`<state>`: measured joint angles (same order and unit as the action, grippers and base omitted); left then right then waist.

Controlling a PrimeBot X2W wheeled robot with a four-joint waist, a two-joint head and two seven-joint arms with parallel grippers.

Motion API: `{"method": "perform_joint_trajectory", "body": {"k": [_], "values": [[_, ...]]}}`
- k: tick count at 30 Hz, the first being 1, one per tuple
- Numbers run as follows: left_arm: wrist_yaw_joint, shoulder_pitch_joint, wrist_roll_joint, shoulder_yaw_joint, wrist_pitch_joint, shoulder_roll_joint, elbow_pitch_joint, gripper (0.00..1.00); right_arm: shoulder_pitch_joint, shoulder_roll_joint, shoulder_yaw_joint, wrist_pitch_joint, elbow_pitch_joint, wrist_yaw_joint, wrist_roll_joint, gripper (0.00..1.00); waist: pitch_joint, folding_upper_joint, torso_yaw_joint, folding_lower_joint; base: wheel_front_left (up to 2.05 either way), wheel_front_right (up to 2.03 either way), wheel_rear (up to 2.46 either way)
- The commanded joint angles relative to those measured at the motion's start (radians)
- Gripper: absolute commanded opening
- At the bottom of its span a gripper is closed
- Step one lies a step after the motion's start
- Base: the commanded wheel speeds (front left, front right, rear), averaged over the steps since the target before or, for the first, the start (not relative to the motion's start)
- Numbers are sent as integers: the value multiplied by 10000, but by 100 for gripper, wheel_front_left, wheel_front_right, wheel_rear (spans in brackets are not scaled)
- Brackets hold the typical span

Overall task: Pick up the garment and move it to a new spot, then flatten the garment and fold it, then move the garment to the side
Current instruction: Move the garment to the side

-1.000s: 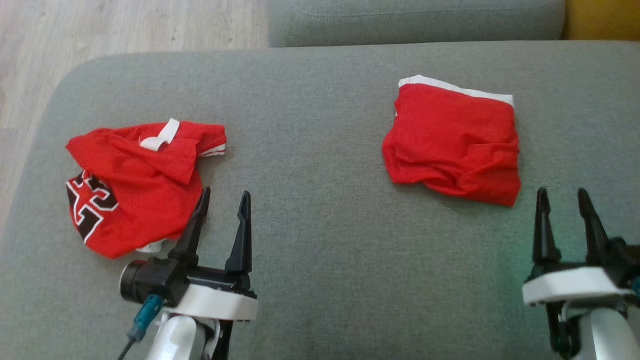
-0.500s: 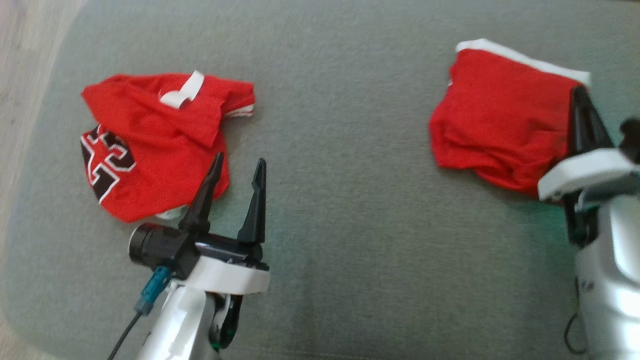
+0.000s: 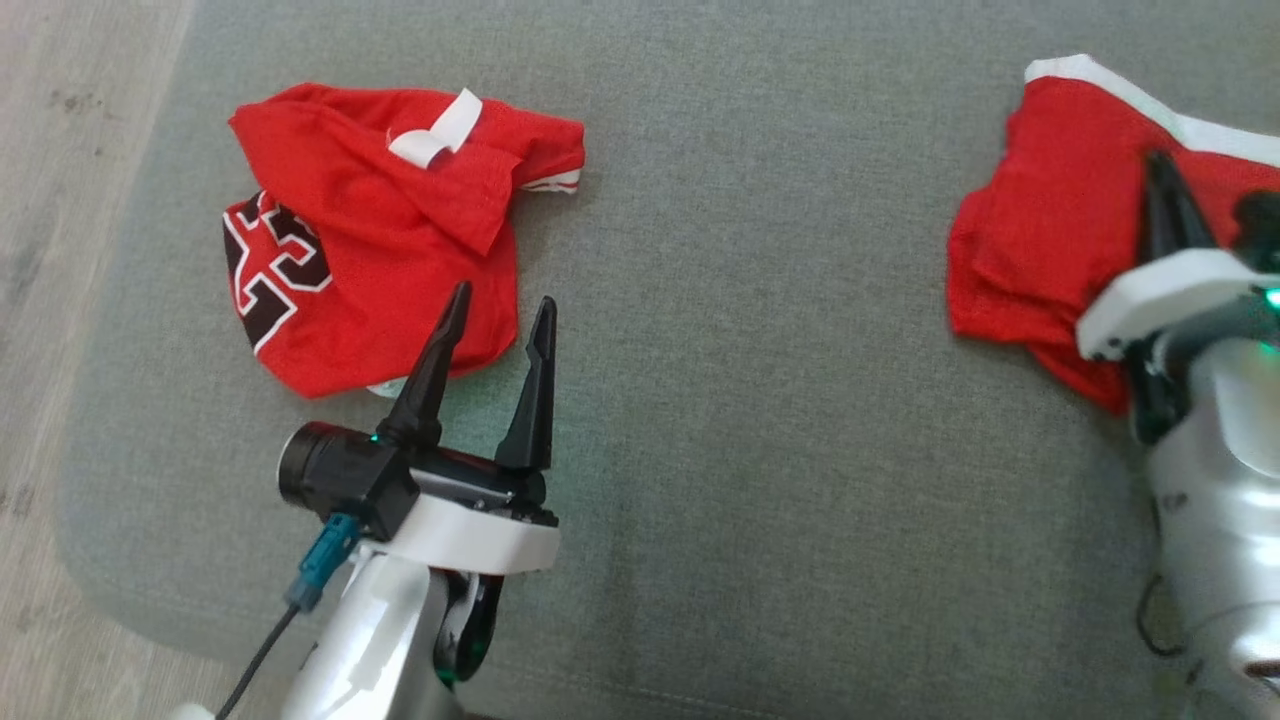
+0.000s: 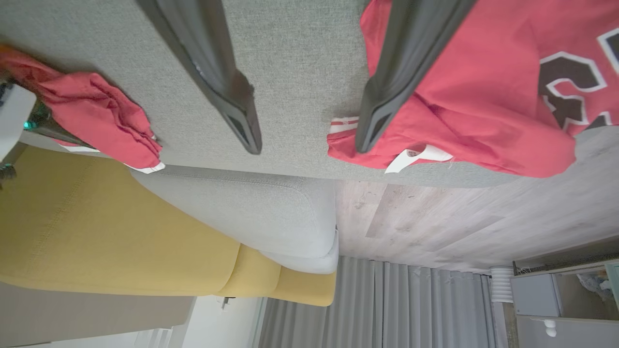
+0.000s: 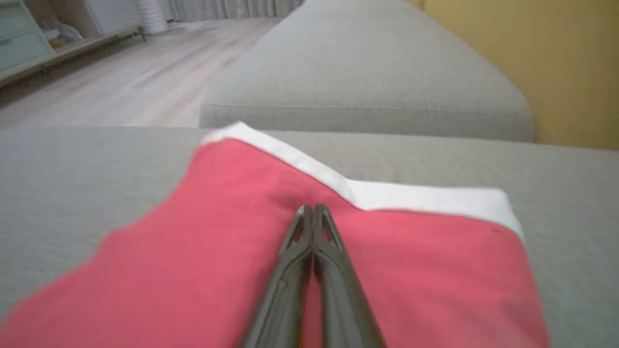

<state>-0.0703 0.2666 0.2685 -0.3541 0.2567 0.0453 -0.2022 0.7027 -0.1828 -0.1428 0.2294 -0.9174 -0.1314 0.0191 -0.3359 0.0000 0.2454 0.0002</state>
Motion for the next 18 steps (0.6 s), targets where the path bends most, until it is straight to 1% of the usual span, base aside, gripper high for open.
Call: {"method": "perform_joint_trajectory", "body": {"k": [1, 4, 6, 8, 9, 10, 14, 18], "values": [[45, 233, 34, 284, 51, 49, 248, 100, 307, 323, 393, 206, 366, 7, 33, 0, 105, 0, -15, -2, 0, 0, 0], [63, 189, 58, 300, 51, 49, 247, 100, 336, 668, 804, 299, 549, 7, -96, 0, 241, 0, -72, -2, 0, 0, 0], [62, 194, 56, 295, 51, 49, 261, 100, 289, 822, 1117, 311, 438, 7, -146, 0, 287, 0, -121, -2, 0, 0, 0], [61, 204, 52, 288, 51, 49, 272, 100, 221, 916, 1363, 216, -38, 7, -154, 0, 348, 0, -189, -2, 0, 0, 0], [61, 204, 52, 288, 51, 49, 272, 100, 221, 916, 1363, 216, -38, 7, -154, 0, 348, 0, -189, -2, 0, 0, 0], [64, 192, 51, 285, 51, 49, 269, 100, 194, 930, 1520, 57, -368, 7, -59, 0, 400, 0, -230, -2, 0, 0, 0], [75, 84, 61, 293, 51, 49, 218, 100, 222, 997, 1578, -99, -1253, 7, -188, 0, 708, 0, -437, -2, 0, 0, 0], [65, -86, 29, 476, 51, 49, 151, 100, 216, 1095, 1615, 183, -1259, 7, -608, 0, 1130, 0, -823, -2, 0, 0, 0]]}}
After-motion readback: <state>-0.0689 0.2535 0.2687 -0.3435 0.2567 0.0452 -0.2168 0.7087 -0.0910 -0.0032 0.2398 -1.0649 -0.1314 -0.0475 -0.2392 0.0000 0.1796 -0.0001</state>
